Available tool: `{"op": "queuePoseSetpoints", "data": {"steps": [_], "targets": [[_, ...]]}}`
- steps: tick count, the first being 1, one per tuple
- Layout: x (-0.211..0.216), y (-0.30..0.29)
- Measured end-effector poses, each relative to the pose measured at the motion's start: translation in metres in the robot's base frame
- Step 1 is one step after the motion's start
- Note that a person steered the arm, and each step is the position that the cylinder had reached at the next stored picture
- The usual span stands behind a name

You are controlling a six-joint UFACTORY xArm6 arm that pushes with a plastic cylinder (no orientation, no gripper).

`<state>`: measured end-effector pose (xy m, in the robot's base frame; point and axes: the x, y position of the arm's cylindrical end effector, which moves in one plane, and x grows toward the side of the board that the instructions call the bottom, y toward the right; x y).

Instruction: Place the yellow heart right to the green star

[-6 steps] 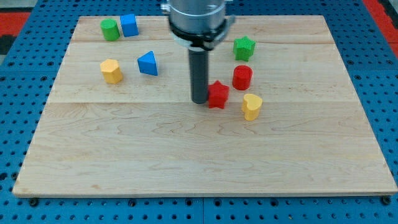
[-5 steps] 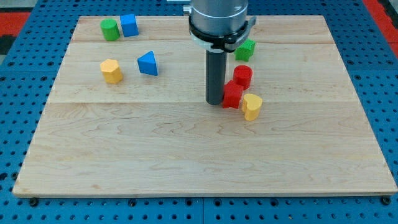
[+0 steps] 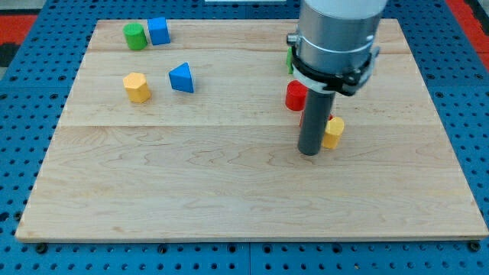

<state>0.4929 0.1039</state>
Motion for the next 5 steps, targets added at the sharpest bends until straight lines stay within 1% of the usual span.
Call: {"op": "queuePoseSetpoints", "data": {"steps": [1,2,3,4,5], "targets": [[-0.001,0.05],[-0.028,0.065],[0.004,0.077],[0.043,0.016],[-0.015,0.001]]}}
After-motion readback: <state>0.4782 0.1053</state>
